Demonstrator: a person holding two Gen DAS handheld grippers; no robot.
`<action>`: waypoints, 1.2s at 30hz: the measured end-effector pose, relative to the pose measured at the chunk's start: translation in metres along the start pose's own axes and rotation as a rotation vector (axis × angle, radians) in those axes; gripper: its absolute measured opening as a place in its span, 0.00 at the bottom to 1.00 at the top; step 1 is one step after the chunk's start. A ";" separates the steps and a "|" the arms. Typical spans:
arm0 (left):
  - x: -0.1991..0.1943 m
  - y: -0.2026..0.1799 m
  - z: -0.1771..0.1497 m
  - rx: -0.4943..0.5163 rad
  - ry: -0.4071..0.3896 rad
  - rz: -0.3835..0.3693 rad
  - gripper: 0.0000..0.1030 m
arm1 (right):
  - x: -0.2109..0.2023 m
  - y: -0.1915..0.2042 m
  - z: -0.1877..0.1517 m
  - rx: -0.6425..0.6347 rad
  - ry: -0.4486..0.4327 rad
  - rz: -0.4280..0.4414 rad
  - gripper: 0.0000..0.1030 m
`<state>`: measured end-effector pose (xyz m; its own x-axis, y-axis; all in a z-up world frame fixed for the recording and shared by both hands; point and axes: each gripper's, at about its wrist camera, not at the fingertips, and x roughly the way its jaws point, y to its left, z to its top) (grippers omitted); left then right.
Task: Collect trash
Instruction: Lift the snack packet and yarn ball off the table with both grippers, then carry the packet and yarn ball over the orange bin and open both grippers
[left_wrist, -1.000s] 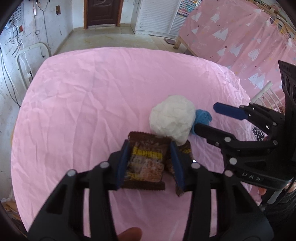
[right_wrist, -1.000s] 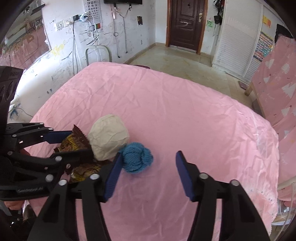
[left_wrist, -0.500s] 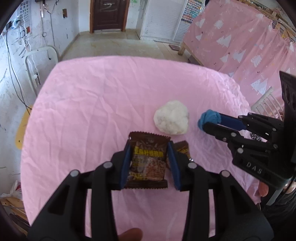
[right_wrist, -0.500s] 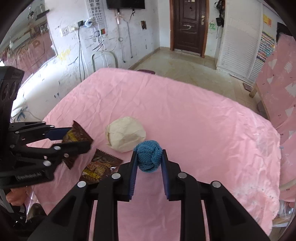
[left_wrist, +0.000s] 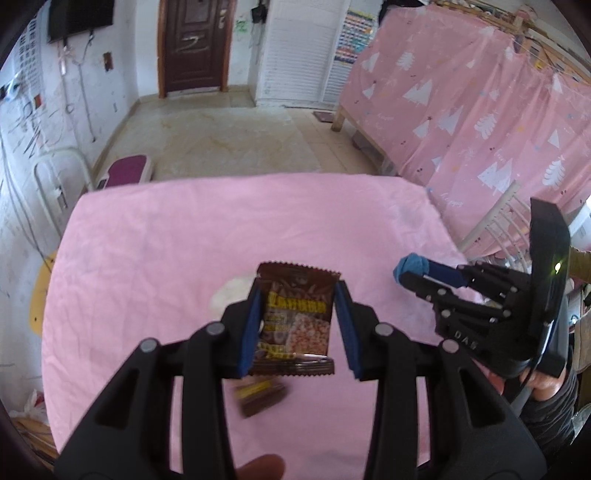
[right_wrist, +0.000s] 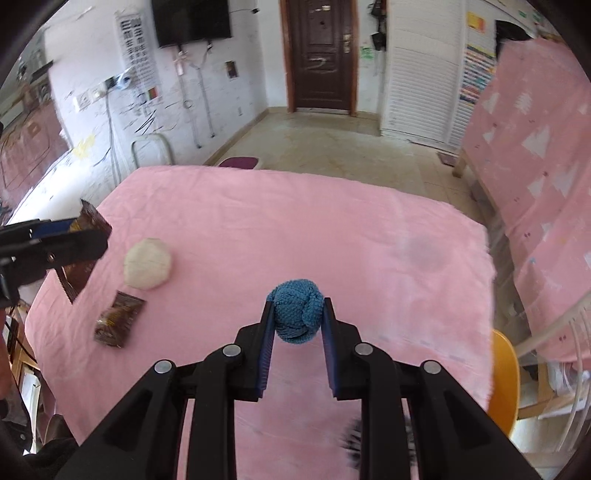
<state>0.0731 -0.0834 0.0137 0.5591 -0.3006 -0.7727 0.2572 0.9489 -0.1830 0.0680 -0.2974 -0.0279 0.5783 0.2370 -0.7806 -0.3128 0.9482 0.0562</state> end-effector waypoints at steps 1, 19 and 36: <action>0.001 -0.007 0.002 0.008 0.000 -0.003 0.36 | -0.004 -0.009 -0.003 0.013 -0.006 -0.007 0.13; 0.071 -0.150 0.041 0.122 0.099 -0.056 0.36 | -0.055 -0.178 -0.081 0.246 -0.051 -0.165 0.14; 0.148 -0.259 0.054 0.185 0.177 -0.167 0.36 | -0.004 -0.249 -0.115 0.367 0.023 -0.144 0.14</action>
<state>0.1322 -0.3787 -0.0201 0.3556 -0.4138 -0.8380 0.4821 0.8494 -0.2148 0.0564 -0.5588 -0.1104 0.5784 0.0955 -0.8101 0.0625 0.9850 0.1608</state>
